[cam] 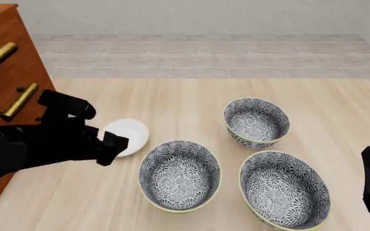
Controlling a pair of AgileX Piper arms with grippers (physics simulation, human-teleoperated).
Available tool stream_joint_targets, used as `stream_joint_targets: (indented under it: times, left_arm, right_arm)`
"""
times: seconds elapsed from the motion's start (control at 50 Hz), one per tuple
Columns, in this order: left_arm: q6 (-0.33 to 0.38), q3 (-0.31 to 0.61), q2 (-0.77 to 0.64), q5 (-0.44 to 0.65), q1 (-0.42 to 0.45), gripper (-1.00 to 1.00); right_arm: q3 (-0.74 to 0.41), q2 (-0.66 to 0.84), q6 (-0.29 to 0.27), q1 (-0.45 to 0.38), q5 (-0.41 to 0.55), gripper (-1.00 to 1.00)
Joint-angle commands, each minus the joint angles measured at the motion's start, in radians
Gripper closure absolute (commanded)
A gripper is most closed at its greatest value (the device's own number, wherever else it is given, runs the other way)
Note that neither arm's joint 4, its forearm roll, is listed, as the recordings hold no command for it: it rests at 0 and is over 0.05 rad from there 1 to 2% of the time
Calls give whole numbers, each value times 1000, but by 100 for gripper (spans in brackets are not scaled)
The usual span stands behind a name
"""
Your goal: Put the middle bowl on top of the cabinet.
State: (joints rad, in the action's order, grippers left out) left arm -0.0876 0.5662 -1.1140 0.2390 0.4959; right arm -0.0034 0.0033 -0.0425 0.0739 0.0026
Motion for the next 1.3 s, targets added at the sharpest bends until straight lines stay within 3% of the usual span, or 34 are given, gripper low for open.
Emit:
stream_joint_targets:
  times: [0.02, 0.38, 0.74, 1.0, 1.3]
  left_arm:
    - [-75, 31, -62, 7, 48, -100]
    - [-212, 14, -93, 7, 103, -100]
    - [-271, -13, -182, -79, 144, -100]
    - [-301, 45, -305, -128, 160, -100]
    - [-322, -5, -319, -179, 168, -100]
  right_arm:
    - [2, 1, -2, 3, 2, -100]
    - [2, 16, -5, -3, -10, -100]
    - [1, 20, -1, -1, -17, -100]
    - [2, 17, -2, 0, -13, -100]
    - [2, 6, -2, -1, -2, -100]
